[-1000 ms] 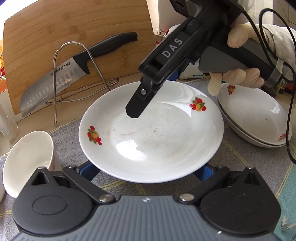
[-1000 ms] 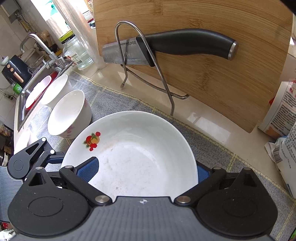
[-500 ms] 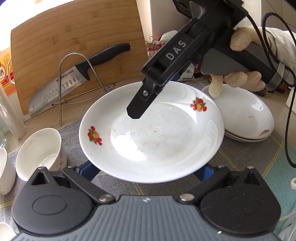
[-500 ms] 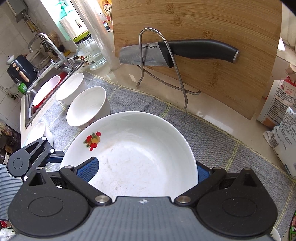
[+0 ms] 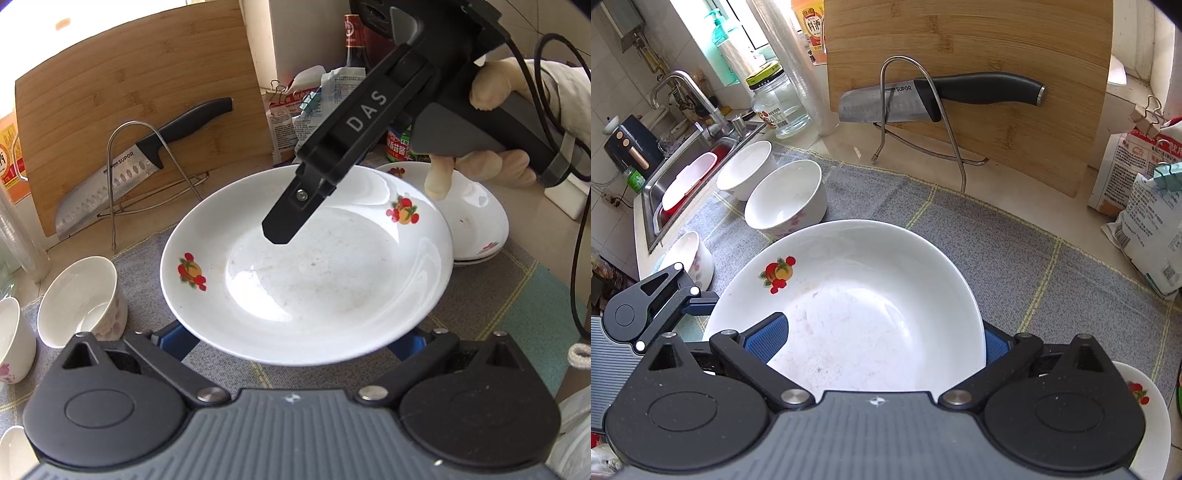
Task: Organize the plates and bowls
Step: 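Lift the plate with the right gripper and carry it toward the plate stack, then lower the held plate onto the stack and open the right gripper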
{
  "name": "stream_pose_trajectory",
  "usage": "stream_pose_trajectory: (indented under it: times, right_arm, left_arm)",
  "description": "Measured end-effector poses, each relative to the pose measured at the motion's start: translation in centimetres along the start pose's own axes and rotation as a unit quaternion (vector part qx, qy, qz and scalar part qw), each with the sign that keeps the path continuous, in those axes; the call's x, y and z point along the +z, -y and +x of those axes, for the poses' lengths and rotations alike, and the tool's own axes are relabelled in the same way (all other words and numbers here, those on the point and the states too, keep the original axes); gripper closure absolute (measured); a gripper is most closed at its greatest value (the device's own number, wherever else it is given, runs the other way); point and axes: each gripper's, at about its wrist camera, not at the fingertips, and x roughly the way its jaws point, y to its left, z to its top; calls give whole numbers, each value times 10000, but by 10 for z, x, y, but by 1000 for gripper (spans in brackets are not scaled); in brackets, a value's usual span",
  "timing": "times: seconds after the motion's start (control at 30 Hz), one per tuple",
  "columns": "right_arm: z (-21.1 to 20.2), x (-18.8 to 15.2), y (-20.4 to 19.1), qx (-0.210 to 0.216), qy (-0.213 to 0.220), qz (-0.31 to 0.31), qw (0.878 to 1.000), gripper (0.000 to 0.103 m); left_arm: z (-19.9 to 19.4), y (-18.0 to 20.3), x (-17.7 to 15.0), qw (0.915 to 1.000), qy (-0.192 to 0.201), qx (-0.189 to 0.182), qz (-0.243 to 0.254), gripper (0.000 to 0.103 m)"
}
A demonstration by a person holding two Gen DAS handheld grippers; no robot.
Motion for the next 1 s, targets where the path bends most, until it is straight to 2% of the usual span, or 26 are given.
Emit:
stream_pose_trajectory:
  times: [0.53, 1.0]
  right_arm:
    - [-32, -35, 1, -296, 199, 454, 9983, 0]
    - [-57, -65, 16, -560, 384, 929, 9934, 0]
  left_arm:
    - [-4, 17, 7, 9984, 62, -335, 443, 0]
    - [6, 35, 18, 9932, 96, -729, 905, 0]
